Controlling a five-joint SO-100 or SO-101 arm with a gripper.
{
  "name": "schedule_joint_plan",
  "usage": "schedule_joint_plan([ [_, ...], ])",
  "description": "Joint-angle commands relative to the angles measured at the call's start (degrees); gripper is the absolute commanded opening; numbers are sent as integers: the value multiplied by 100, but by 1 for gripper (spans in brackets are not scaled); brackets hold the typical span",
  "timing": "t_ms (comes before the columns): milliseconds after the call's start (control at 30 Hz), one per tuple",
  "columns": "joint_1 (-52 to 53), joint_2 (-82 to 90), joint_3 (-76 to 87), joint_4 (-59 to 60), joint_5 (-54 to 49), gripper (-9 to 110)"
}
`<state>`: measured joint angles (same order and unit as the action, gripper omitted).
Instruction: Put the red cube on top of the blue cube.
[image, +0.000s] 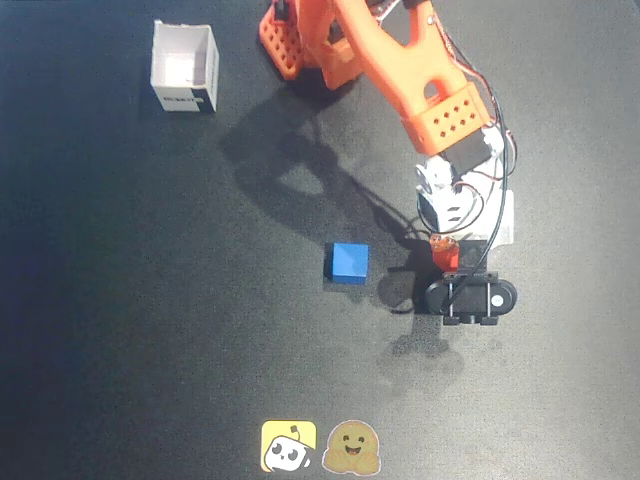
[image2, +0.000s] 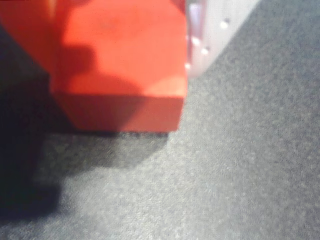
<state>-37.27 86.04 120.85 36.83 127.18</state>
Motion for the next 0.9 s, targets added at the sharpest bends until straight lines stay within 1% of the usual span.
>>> schedule_joint_plan([
  [0,35,237,-9,9,18,8],
  [300,308,958,-62,571,-650,9],
  [533,501,1433,-185,1151,-967,9],
  [867,1072,2224,-123,1934,-1652,9],
])
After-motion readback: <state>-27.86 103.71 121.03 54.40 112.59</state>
